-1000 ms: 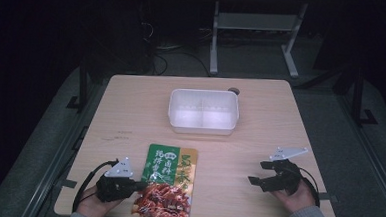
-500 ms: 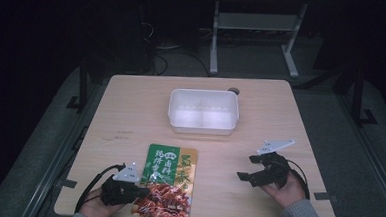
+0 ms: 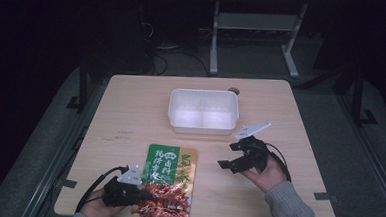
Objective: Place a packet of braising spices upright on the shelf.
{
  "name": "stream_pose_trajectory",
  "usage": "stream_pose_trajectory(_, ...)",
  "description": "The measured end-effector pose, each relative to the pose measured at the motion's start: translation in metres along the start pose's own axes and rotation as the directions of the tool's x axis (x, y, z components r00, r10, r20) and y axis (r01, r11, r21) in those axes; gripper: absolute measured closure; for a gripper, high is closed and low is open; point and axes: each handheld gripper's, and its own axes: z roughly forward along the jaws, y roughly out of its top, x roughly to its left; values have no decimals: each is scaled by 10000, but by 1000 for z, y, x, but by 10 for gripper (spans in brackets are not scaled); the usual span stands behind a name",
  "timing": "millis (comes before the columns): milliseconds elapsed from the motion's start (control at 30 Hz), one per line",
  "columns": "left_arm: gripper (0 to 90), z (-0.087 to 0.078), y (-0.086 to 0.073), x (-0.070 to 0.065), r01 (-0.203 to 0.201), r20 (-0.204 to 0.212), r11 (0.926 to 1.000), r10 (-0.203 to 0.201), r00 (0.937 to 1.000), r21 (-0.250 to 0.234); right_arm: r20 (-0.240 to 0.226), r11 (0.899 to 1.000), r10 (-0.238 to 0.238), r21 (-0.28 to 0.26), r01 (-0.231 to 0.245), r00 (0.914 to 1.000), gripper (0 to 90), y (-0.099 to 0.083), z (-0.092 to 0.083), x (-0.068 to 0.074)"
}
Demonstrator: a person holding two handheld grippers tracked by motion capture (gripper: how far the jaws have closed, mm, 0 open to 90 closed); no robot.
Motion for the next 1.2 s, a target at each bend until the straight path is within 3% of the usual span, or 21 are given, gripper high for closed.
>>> stream_pose_trajectory(233, 892, 1, -1, 1, -27, 94, 10000, 26, 10000, 58, -210, 9978, -309, 575, 321, 9993, 228, 37, 22, 9)
stream_pose_trajectory(567, 894, 2, -1, 1, -146, 79, 9999, 146, 9999, 79, -501, 9888, -547, 1362, 611, 9972, 280, 64, 54, 18)
stream_pose_trajectory(833, 894, 2, -1, 2, -155, 124, 9998, 154, 9998, 94, -310, 9729, -473, 2250, 531, 9984, 320, 74, 82, 14)
stream_pose_trajectory(1200, 894, 2, -1, 2, -164, 162, 9998, 162, 9997, 98, -292, 9561, -184, 2918, 262, 9994, 352, 73, 111, 4)
